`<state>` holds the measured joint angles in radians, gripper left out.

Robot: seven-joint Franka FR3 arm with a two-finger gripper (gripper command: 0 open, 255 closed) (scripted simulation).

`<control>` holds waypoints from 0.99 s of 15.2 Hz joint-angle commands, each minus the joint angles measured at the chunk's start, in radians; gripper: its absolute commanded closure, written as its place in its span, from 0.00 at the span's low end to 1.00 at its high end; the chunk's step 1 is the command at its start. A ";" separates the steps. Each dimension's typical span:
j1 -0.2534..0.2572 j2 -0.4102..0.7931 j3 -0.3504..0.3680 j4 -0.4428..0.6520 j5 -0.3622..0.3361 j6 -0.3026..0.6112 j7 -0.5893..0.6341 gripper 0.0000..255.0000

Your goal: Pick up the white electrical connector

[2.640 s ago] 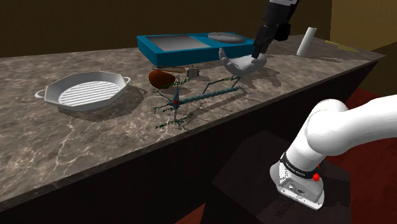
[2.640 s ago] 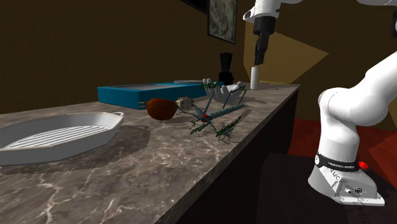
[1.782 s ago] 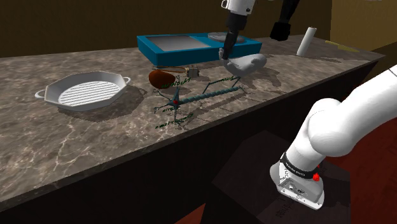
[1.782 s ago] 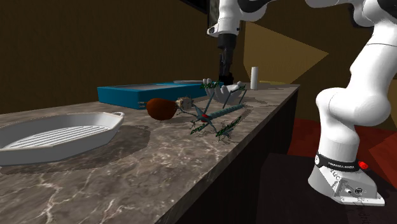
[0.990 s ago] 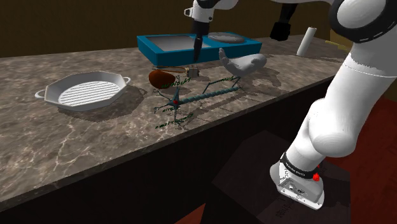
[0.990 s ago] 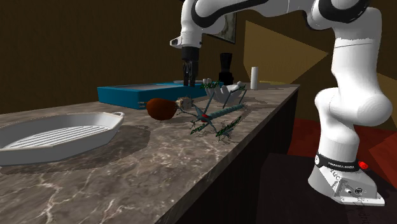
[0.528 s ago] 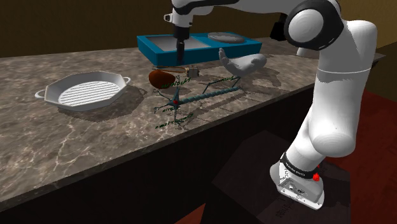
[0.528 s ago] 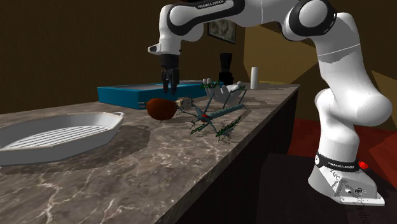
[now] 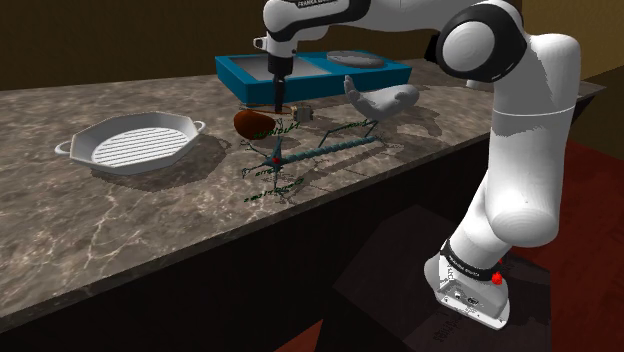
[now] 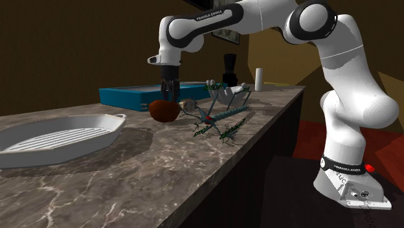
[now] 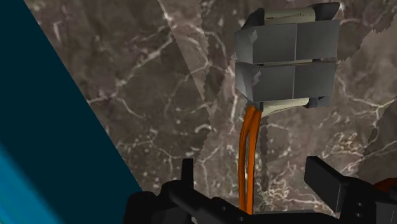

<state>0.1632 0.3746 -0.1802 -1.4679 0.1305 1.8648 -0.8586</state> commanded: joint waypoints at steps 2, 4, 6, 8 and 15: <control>0.001 0.002 0.000 -0.016 0.001 0.019 -0.001 0.00; 0.001 0.002 0.000 -0.015 0.001 0.017 -0.001 1.00; 0.000 0.002 0.000 -0.015 0.001 0.017 -0.001 1.00; 0.000 0.002 0.000 -0.015 0.001 0.017 -0.002 1.00; 0.000 -0.002 0.000 0.019 -0.001 -0.020 0.002 1.00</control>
<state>0.1628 0.3742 -0.1803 -1.4602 0.1303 1.8572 -0.8582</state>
